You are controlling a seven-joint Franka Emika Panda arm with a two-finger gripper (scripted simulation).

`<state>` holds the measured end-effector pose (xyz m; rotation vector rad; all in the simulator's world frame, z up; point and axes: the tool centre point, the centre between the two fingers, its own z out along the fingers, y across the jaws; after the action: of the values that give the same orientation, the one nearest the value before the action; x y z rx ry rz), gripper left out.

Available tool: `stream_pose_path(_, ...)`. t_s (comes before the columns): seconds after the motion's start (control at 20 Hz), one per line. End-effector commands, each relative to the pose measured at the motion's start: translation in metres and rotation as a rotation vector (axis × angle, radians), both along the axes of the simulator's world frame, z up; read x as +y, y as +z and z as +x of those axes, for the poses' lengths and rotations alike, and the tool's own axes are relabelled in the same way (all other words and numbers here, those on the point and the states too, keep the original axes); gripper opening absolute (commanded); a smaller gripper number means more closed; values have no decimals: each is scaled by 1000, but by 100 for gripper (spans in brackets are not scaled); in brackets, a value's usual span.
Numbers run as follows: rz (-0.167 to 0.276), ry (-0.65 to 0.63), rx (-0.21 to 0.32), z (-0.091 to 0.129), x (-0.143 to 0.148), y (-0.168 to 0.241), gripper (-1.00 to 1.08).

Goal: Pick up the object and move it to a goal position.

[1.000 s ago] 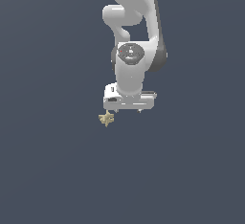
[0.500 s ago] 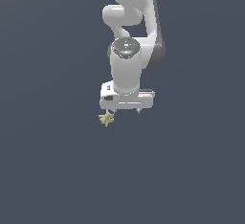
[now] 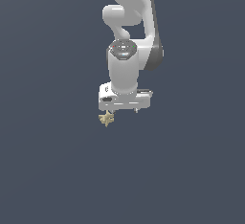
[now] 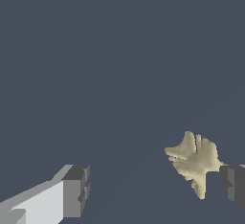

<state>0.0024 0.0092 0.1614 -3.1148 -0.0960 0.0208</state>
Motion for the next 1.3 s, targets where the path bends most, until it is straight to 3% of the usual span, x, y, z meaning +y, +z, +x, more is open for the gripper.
stream_pose_path(0.0,-1,27,-1,-1,-5,-3,100)
stream_pose_path(1.25,-17,541,-18,-32,-77,-57,100)
